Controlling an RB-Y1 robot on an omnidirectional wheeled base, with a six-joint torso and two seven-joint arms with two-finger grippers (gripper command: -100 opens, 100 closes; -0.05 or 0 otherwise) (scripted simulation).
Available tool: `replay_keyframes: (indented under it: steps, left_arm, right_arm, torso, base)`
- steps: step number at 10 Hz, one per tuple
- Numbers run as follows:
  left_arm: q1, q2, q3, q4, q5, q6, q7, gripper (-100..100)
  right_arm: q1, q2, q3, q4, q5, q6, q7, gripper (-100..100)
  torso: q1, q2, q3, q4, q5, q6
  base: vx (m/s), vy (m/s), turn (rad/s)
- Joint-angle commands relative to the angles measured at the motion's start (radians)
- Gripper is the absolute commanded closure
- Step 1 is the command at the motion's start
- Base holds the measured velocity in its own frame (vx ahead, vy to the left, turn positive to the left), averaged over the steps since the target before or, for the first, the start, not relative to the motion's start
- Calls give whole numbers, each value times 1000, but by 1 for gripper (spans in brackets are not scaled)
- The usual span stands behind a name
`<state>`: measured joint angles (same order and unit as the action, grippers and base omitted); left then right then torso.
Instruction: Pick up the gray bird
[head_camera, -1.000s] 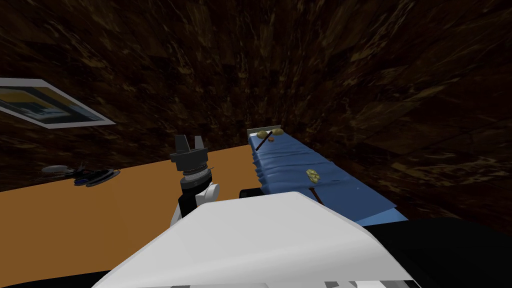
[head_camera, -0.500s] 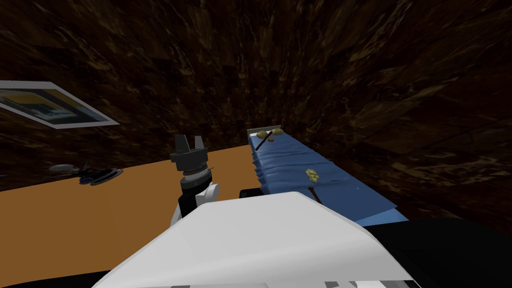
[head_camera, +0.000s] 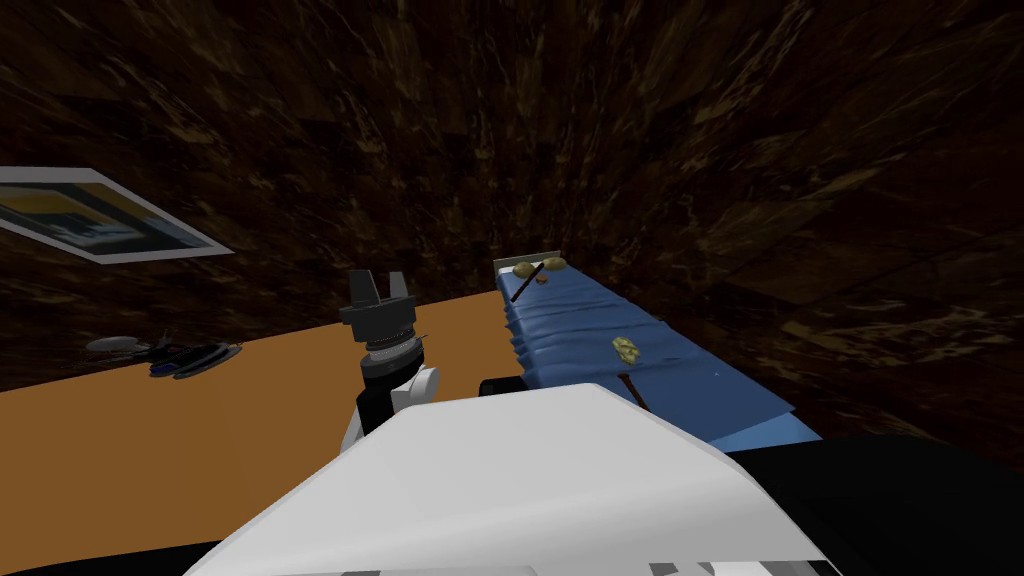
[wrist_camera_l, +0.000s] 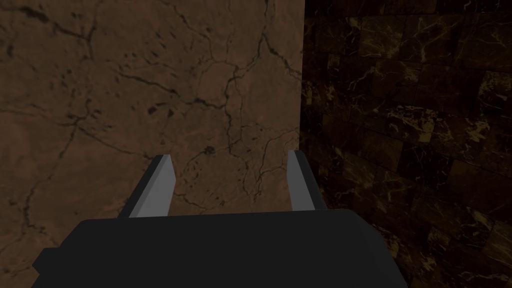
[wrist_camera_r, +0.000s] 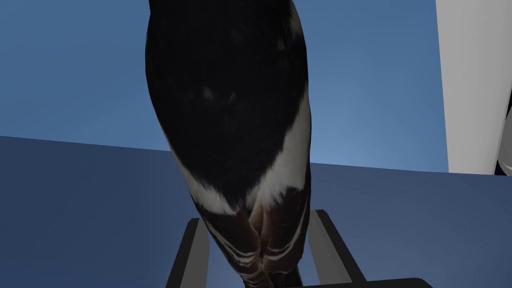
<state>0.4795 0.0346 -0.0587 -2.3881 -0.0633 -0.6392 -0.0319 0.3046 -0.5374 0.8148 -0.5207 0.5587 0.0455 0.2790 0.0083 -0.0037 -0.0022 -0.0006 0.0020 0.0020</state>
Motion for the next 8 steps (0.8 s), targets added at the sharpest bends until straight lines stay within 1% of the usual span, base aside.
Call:
replay_keyframes:
  steps: [1,2,3,4,5,6,7,8]
  left_arm:
    - [0,0,0,0,0,0,0,0]
    - [0,0,0,0,0,0,0,0]
    - [0,0,0,0,0,0,0,0]
    - [0,0,0,0,0,0,0,0]
    - [0,0,0,0,0,0,0,0]
    - [0,0,0,0,0,0,0,0]
    - [0,0,0,0,0,0,0,0]
    - [0,0,0,0,0,0,0,0]
  right_arm:
    - [6,9,-41,15,30,-20,9,100]
    - [23,-32,-36,-8,31,-41,2,100]
    - [23,-32,9,-8,18,-41,2,100]
    - [23,-32,-19,-8,31,-41,2,100]
    - [23,-32,-36,-8,31,-41,2,100]
    - [34,-59,-33,-23,31,-55,-3,100]
    - [24,-51,-14,-20,23,-46,-6,100]
    - [25,-55,-10,-23,21,-45,-11,0]
  torso:
    - [0,0,0,0,0,0]
    - [-2,1,0,0,0,0]
    - [-1,1,0,0,1,0]
    - [-1,1,0,0,0,0]
    - [-2,2,1,0,0,-1]
    - [-4,2,1,1,0,-1]
    - [-3,2,1,0,1,0]
    - [-3,2,1,0,0,0]
  base:
    - [31,42,1]
    - [38,62,-49]
    - [40,60,-32]
    - [17,33,-11]
    - [0,11,9]
    - [9,37,-26]
    - [6,21,-9]
    - [0,0,0]
